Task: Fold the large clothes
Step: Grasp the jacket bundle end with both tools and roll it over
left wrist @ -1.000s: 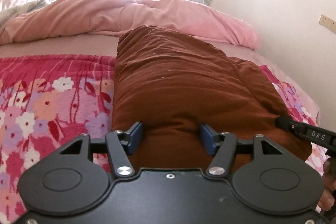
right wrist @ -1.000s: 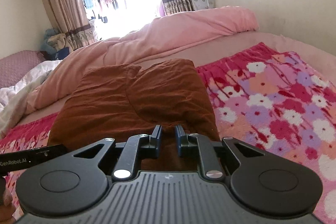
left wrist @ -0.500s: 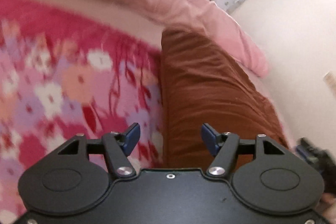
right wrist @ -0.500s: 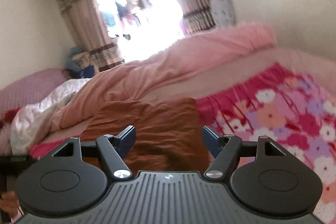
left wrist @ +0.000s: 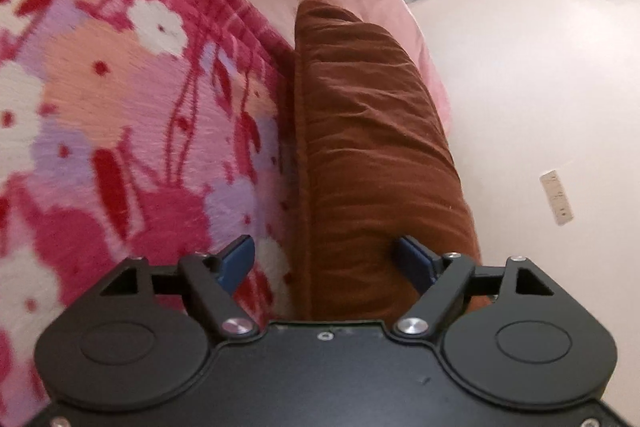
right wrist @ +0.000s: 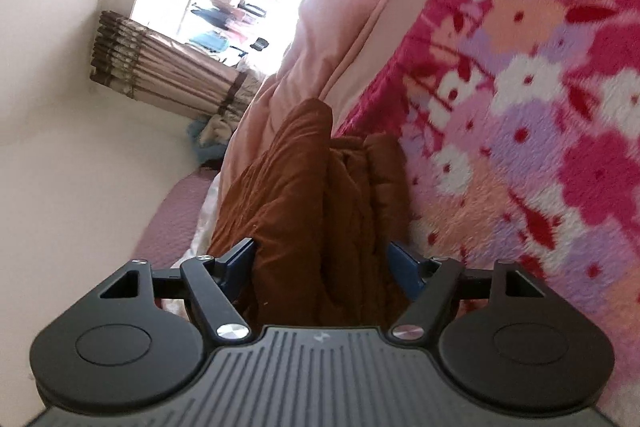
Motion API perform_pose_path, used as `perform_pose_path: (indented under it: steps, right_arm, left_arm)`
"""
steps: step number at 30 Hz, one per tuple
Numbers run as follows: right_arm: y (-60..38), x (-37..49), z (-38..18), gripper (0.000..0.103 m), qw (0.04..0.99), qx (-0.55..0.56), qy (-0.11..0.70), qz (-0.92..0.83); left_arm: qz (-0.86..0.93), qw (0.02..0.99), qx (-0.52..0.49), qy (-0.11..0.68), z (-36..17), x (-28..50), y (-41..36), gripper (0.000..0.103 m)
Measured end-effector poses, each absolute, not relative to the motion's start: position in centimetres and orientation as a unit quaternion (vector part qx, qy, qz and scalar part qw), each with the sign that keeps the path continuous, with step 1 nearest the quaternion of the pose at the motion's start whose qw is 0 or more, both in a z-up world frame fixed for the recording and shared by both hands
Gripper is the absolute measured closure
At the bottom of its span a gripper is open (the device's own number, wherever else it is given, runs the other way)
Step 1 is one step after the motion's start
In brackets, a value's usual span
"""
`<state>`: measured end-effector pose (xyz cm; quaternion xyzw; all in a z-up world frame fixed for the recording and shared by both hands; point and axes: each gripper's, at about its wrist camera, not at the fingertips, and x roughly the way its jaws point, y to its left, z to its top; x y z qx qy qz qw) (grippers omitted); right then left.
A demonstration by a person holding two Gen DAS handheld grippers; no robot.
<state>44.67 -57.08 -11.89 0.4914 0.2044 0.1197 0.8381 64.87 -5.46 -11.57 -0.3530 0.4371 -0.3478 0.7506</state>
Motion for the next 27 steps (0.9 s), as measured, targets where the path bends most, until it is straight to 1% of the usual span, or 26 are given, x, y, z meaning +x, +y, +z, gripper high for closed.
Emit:
perform_pose_path:
  steps: [5, 7, 9, 12, 15, 24, 26, 27]
  right_arm:
    - [-57.3, 46.6, -12.4, 0.012, 0.829, 0.500, 0.211, 0.133]
    - [-57.3, 47.3, -12.7, 0.010, 0.825, 0.505, 0.213, 0.141]
    - [-57.4, 47.8, -12.8, 0.009, 0.823, 0.505, 0.214, 0.147]
    - [-57.5, 48.5, -12.8, 0.009, 0.821, 0.506, 0.216, 0.155]
    - [-57.5, 49.3, -12.6, 0.007, 0.820, 0.502, 0.222, 0.165]
    - [-56.9, 51.6, -12.4, 0.006, 0.817, 0.495, 0.228, 0.191]
    - [-56.7, 51.6, -12.3, 0.008, 0.815, 0.501, 0.227, 0.183]
    - [-56.5, 51.6, -12.3, 0.011, 0.812, 0.507, 0.227, 0.176]
  left_arm:
    - [-0.375, 0.723, -0.382, 0.436, -12.2, 66.8, -6.7, 0.018]
    - [-0.391, 0.711, -0.387, 0.438, -12.2, 67.4, -7.7, 0.016]
    - [-0.400, 0.698, -0.396, 0.442, -12.4, 68.0, -8.6, 0.012]
    - [-0.406, 0.700, -0.385, 0.445, -12.0, 68.8, -9.9, 0.008]
    - [-0.413, 0.700, -0.372, 0.448, -11.6, 69.5, -10.7, 0.005]
    - [-0.430, 0.703, -0.339, 0.454, -11.4, 70.7, -12.6, 0.002]
    - [-0.431, 0.704, -0.336, 0.453, -11.3, 70.7, -12.8, 0.003]
    - [-0.431, 0.703, -0.339, 0.452, -11.3, 70.7, -12.9, 0.007]
